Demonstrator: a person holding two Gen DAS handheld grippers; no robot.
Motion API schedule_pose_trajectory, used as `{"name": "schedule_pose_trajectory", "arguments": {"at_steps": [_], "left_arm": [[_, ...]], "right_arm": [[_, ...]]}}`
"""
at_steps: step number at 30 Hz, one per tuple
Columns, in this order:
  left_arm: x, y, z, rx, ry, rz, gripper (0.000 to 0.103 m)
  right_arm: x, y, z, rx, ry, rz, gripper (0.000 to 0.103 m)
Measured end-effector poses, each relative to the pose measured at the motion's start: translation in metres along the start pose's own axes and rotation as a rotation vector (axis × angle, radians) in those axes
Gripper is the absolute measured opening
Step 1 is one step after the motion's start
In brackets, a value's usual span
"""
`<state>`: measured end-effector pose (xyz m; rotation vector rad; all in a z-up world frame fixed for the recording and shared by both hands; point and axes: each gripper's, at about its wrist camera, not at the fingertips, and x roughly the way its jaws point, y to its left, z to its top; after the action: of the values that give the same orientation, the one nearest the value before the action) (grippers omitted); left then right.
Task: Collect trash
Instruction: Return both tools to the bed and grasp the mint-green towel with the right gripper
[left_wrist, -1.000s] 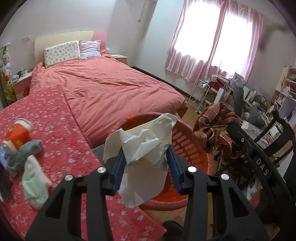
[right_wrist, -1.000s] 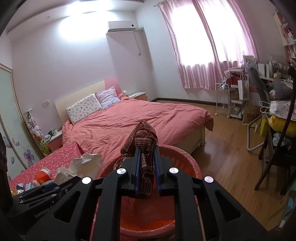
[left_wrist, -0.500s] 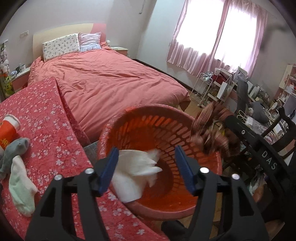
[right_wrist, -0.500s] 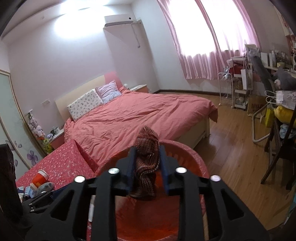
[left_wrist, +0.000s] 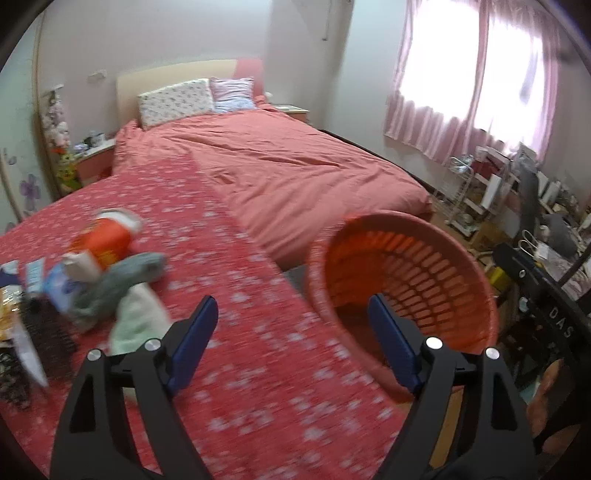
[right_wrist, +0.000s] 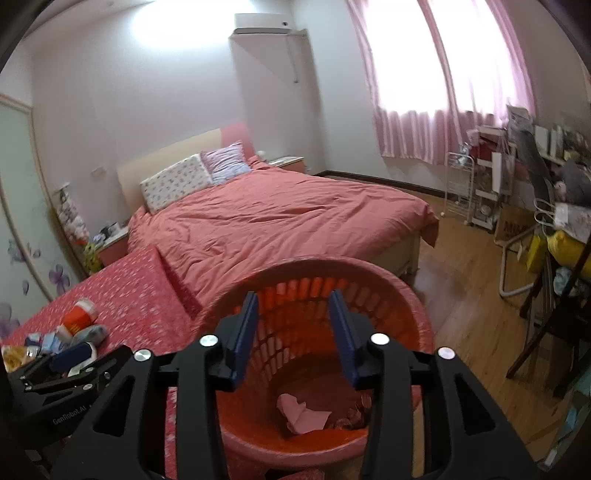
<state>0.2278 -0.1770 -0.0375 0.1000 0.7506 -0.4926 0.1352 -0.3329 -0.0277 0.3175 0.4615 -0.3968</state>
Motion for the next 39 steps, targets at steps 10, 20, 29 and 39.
{"name": "schedule_pose_trajectory", "arguments": {"at_steps": [10,20,29,39], "left_arm": [[-0.059,0.081,-0.019,-0.101,-0.065,0.131,0.082],[-0.114,0.171,-0.044,-0.24,-0.106,0.269,0.082],[-0.13,0.21,-0.064,-0.295,-0.108,0.321,0.082],[-0.119,0.216,-0.075,-0.306,-0.082,0.303,0.082]], "right_arm": [[-0.004,0.065,-0.01,-0.101,0.068,0.125,0.047],[0.016,0.151,-0.038,-0.225,0.199,0.278,0.054],[0.044,0.2,-0.059,-0.284,0.284,0.297,0.054],[0.065,0.218,-0.072,-0.343,0.369,0.27,0.046]]}}
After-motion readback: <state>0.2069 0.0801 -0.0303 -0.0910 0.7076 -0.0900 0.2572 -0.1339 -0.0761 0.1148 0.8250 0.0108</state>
